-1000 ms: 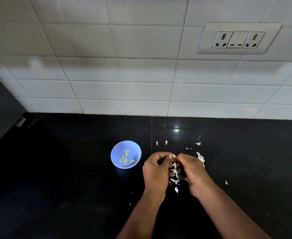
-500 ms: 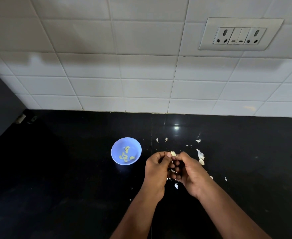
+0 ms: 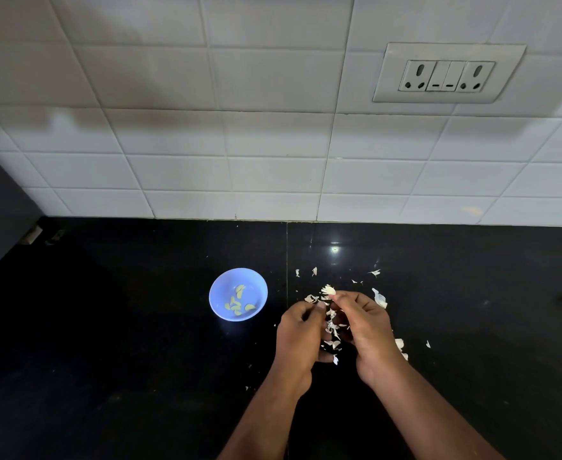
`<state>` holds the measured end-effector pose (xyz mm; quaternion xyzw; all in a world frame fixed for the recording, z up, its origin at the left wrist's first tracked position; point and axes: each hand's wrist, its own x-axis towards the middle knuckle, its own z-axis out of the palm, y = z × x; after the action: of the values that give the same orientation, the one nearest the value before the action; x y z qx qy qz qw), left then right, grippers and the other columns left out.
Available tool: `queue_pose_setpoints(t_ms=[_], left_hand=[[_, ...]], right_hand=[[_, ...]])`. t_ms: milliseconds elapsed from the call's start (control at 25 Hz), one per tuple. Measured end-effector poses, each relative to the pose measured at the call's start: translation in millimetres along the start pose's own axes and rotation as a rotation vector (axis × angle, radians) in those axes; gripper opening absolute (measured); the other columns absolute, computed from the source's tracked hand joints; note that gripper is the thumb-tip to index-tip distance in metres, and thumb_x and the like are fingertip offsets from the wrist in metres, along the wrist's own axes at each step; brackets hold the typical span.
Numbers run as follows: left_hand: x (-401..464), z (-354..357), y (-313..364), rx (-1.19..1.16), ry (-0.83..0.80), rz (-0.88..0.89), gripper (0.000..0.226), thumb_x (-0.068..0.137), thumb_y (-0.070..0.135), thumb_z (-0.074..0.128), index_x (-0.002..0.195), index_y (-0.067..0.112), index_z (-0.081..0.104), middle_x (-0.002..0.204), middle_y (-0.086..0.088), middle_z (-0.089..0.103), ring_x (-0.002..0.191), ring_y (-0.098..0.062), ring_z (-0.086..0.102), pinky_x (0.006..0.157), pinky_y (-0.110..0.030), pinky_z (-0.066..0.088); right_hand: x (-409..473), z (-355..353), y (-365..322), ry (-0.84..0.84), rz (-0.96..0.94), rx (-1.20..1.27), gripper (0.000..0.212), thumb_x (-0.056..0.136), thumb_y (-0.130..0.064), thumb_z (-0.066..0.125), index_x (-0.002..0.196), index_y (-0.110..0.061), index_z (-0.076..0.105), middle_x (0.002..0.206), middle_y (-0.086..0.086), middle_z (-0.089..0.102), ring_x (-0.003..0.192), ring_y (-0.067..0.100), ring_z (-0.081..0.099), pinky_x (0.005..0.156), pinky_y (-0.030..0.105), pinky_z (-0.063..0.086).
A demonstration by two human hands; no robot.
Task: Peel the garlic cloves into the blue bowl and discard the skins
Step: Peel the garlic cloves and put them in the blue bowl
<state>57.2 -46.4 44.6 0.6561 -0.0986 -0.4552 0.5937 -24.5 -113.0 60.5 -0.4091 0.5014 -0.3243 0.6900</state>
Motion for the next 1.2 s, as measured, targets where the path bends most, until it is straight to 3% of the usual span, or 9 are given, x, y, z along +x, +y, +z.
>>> queue_pose_setpoints(t_ms=[120,240,360,640,800,880,1000,1080,1200], left_hand=[[2,-5,3,0.049,0.085,0.084,0.04,0.105,0.044,0.059,0.076,0.017,0.065,0.065,0.003,0.061,0.061,-0.007,0.061,0.051,-0.03,0.054],[2,-9,9,0.031,0.102,0.256,0.01,0.102,0.026,0.065,0.093,0.027,0.069,0.086,0.001,0.068,0.071,-0.006,0.063,0.053,-0.029,0.056],[2,-10,13,0.102,0.048,0.336,0.017,0.099,0.022,0.07,0.091,0.037,0.072,0.093,0.004,0.072,0.081,-0.004,0.067,0.054,-0.028,0.056],[3,-13,16,0.008,-0.119,0.233,0.006,0.099,0.018,0.071,0.101,0.016,0.076,0.096,-0.007,0.075,0.079,-0.009,0.067,0.056,-0.033,0.058],[7,-16,16,0.04,-0.053,0.245,0.006,0.097,0.02,0.074,0.093,0.02,0.079,0.089,-0.006,0.075,0.076,-0.006,0.065,0.056,-0.028,0.054],[7,-14,16,0.077,-0.006,0.266,0.007,0.096,0.023,0.076,0.089,0.024,0.079,0.085,0.004,0.075,0.075,-0.004,0.066,0.057,-0.025,0.053],[5,-10,15,0.116,0.015,0.297,0.009,0.097,0.022,0.075,0.088,0.023,0.078,0.083,0.006,0.075,0.074,-0.004,0.066,0.055,-0.024,0.053],[4,-9,15,-0.002,-0.037,0.238,0.011,0.099,0.018,0.071,0.09,0.016,0.077,0.079,0.0,0.07,0.071,-0.007,0.063,0.053,-0.027,0.051],[3,-9,17,-0.253,-0.142,0.023,0.016,0.101,0.018,0.068,0.089,0.013,0.076,0.076,-0.004,0.065,0.065,-0.01,0.059,0.051,-0.027,0.048]], right_hand=[[-1,-3,2,0.024,-0.048,-0.027,0.009,0.093,-0.01,0.074,0.091,-0.003,0.076,0.077,0.009,0.076,0.065,0.013,0.069,0.059,0.025,0.055],[-1,-5,2,0.022,-0.16,-0.136,0.007,0.092,-0.008,0.074,0.088,-0.008,0.08,0.089,0.011,0.079,0.073,0.009,0.068,0.069,0.025,0.054],[-5,-5,-1,-0.015,-0.25,-0.248,0.012,0.092,-0.008,0.074,0.088,-0.016,0.082,0.088,0.008,0.078,0.077,0.009,0.069,0.073,0.024,0.055],[-6,-6,-4,-0.04,-0.275,-0.254,0.01,0.091,-0.008,0.075,0.086,-0.015,0.082,0.086,0.005,0.079,0.082,0.015,0.074,0.075,0.028,0.059],[-5,-9,-7,-0.068,-0.332,-0.327,0.01,0.09,-0.007,0.077,0.087,-0.015,0.082,0.082,0.0,0.079,0.076,0.009,0.072,0.068,0.018,0.055],[-2,-8,-5,-0.055,-0.34,-0.411,0.011,0.089,-0.013,0.078,0.081,-0.02,0.08,0.079,-0.002,0.077,0.071,0.008,0.068,0.066,0.025,0.054],[2,-5,-8,-0.01,-0.324,-0.484,0.015,0.085,-0.017,0.077,0.07,-0.017,0.072,0.069,-0.004,0.07,0.063,0.008,0.059,0.064,0.033,0.05],[3,-2,-12,-0.045,-0.287,-0.413,0.022,0.085,-0.011,0.075,0.065,-0.01,0.064,0.062,-0.003,0.06,0.06,0.007,0.053,0.061,0.028,0.047],[4,0,-11,-0.107,-0.125,-0.23,0.032,0.087,-0.006,0.072,0.06,-0.014,0.055,0.058,-0.001,0.056,0.055,0.008,0.052,0.056,0.027,0.045]])
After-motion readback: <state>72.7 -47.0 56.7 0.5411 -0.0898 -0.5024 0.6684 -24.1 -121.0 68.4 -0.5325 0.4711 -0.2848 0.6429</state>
